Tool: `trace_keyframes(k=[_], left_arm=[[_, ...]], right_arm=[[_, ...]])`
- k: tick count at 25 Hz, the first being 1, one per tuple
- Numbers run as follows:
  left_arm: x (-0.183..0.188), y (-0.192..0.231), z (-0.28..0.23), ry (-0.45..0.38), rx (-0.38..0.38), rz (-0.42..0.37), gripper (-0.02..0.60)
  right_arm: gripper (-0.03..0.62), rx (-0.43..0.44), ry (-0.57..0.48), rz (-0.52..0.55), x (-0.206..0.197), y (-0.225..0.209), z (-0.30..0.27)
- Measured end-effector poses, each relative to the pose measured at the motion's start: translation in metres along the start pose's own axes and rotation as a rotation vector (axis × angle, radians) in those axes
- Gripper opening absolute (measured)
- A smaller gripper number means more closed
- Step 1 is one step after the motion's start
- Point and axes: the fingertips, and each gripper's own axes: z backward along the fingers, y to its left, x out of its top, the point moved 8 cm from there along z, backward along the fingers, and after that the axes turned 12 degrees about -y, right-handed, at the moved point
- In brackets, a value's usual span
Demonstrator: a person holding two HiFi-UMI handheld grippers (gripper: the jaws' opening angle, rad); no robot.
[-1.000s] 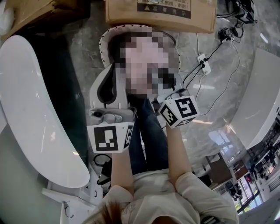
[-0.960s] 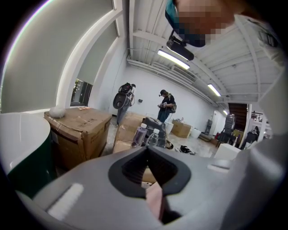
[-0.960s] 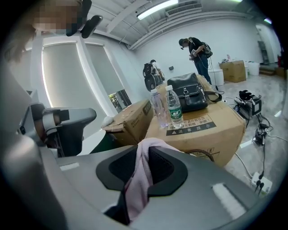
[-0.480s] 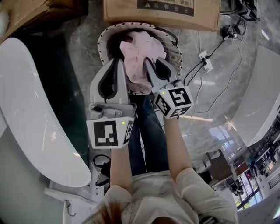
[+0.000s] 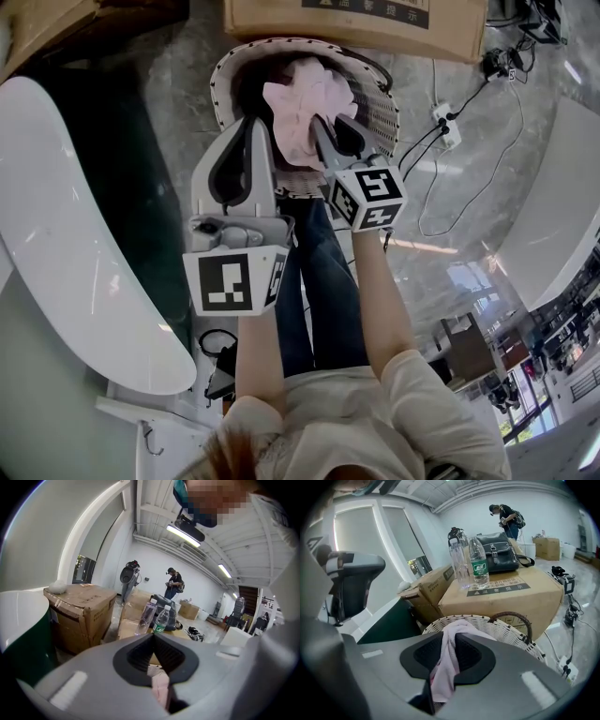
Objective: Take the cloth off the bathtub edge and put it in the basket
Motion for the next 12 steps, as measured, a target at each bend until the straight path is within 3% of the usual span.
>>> trace_keyframes(k=[12], left_arm=[[-0.014,0.002,0.002,0.027,-0.020,0.011,0.049]], right_arm=[[0.071,-0.038,0.098,0.002,-0.041,-0.008,-0.018]])
